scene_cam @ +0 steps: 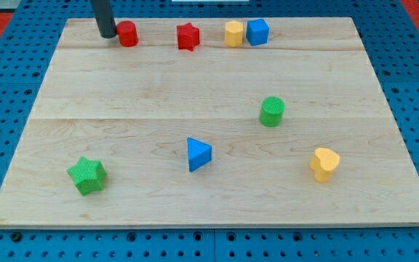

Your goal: Push the red circle towards the red star

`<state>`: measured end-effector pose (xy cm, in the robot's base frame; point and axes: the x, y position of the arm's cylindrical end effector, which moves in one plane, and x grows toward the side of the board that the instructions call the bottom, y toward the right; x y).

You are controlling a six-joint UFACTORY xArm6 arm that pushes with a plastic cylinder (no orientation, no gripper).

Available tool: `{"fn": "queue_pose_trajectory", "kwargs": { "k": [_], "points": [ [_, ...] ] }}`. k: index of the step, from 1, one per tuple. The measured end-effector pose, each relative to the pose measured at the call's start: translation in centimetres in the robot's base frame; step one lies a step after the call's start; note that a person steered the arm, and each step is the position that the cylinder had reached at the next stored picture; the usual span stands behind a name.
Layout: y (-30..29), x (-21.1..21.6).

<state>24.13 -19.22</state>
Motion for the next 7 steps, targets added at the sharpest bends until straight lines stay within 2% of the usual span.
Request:
{"fn": "queue_pose_trajectory", "kwargs": {
  "k": [1,2,3,4,6,7],
  "points": [
    [0.8,1.7],
    [1.4,0.4],
    [2.4,-3.9],
    [2.4,-4.9],
    [4.2,-5.0],
    [7.2,-4.0]
  ]
}}
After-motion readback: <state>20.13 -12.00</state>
